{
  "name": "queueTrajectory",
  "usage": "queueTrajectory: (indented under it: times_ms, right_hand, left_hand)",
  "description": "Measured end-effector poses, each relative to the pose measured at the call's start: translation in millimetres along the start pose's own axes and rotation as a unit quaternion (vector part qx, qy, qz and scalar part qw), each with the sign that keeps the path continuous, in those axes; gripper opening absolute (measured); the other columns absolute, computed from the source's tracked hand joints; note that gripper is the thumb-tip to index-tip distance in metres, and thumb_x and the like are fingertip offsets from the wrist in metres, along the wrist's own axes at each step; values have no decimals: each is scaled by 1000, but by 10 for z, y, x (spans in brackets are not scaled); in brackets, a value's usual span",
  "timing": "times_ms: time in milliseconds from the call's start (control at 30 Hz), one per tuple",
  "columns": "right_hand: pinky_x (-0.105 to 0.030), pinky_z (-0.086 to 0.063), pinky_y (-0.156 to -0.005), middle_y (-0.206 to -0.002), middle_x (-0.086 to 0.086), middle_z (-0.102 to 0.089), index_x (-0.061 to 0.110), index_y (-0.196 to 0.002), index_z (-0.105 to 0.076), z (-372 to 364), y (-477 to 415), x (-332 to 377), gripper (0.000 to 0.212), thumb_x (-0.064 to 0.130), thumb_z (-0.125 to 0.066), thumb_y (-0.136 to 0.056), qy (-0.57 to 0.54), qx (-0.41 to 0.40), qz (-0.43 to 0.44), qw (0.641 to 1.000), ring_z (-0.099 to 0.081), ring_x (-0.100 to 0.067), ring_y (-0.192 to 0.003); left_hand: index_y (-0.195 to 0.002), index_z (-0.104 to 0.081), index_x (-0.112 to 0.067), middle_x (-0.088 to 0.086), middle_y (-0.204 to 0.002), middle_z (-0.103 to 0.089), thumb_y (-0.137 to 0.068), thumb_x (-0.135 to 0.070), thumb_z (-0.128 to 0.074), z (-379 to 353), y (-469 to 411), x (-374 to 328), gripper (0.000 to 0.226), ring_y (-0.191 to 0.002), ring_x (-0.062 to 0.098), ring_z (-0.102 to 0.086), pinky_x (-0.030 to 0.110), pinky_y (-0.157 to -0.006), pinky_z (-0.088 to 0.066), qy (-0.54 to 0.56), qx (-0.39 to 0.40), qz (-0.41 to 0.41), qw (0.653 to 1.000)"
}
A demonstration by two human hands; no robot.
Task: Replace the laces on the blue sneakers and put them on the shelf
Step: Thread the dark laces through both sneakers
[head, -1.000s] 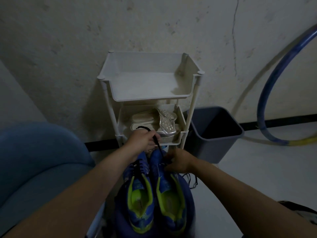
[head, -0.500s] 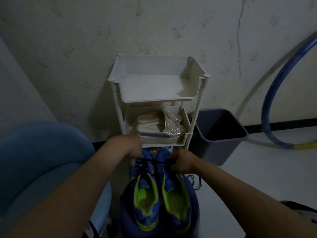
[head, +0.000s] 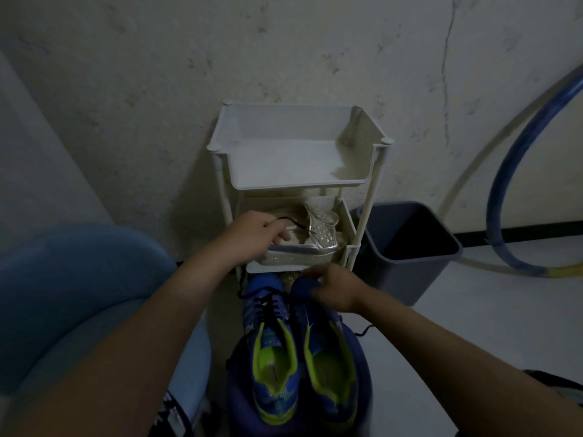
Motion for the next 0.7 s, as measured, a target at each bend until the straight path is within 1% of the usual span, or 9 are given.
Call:
queueTrajectory:
  times_ms: [67,133,233,300,400,500,533,600,700]
  right_hand:
    - [-15,-48,-82,-117,9,-66,25,-124,-63,89,45,192,38,12,-63,-88,-129,-15,43,991,-60,1,-96]
    - [-10,-47,-74,-102,7,-68,18,-112,-66,144,73,359,32,-1,-60,-88,-268,-11,61,961,-61,-1,-89]
    - [-28,-53,-91,-106,-15,-70,2,-110,-65,175,101,505,32,-4,-60,-79,-446,31,71,892,-66,-27,-103]
    - [-37,-55,-86,-90,-27,-65,-3,-99,-67,186,164,572,19,2,-56,-84,-474,75,80,874,-64,-40,-87]
    - [-33,-44,-57,-59,-6,-39,3,-95,-65,250,176,445,25,13,-43,-101,-444,69,30,893,-38,-18,-50]
    - [-27,-34,-49,-54,5,-41,10,-89,-69,364,111,181,32,28,-45,-102,-300,6,-15,954,-36,-13,-49]
    - [-28,-39,-53,-61,4,-51,13,-86,-70,416,111,112,32,31,-47,-101,-215,-16,-25,976,-45,-15,-54]
    - [-33,-50,-73,-85,-1,-66,20,-83,-71,472,84,-33,28,31,-50,-99,-45,-43,-32,998,-62,-21,-79]
    - [-38,-50,-93,-110,-8,-66,13,-99,-68,448,69,-233,24,26,-48,-99,62,-20,-75,995,-62,-24,-102]
  left_hand:
    - [-89,-70,-11,2,-82,-67,-102,-26,-46,-183,24,-113,31,-58,12,-60,19,-49,-47,100,29,-3,995]
    - [-93,-68,-8,4,-81,-67,-104,-22,-44,-344,55,-210,30,-61,11,-62,14,-50,-47,186,58,4,981]
    - [-94,-70,-8,5,-83,-67,-104,-22,-45,-475,37,-291,30,-72,14,-65,23,-66,-56,298,70,2,952]
    - [-94,-70,-9,3,-82,-67,-104,-22,-44,-465,11,-321,30,-71,13,-64,26,-67,-56,333,56,3,941]
    - [-94,-69,-9,2,-80,-67,-103,-20,-45,-335,-35,-308,28,-70,13,-64,28,-64,-57,315,1,2,949]
    - [-88,-69,-13,5,-88,-69,-101,-20,-49,-173,-92,-149,25,-74,17,-66,33,-68,-59,230,-62,29,971]
    - [-87,-69,-15,6,-90,-68,-101,-21,-49,-127,-116,-75,25,-73,18,-65,33,-66,-59,210,-79,44,974]
    - [-88,-69,-15,8,-87,-67,-100,-23,-51,-35,-162,82,23,-68,18,-64,33,-64,-59,190,-107,70,973]
    - [-101,-69,-9,9,-79,-66,-97,-20,-59,35,-218,240,16,-59,18,-64,40,-67,-61,157,-109,80,978]
Point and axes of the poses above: each hand's wrist, its own y-axis away from the middle knuckle, its own z-axis out of the back of the hand, x = y × z, the point moved 6 cm from there along -y, towards the middle knuckle
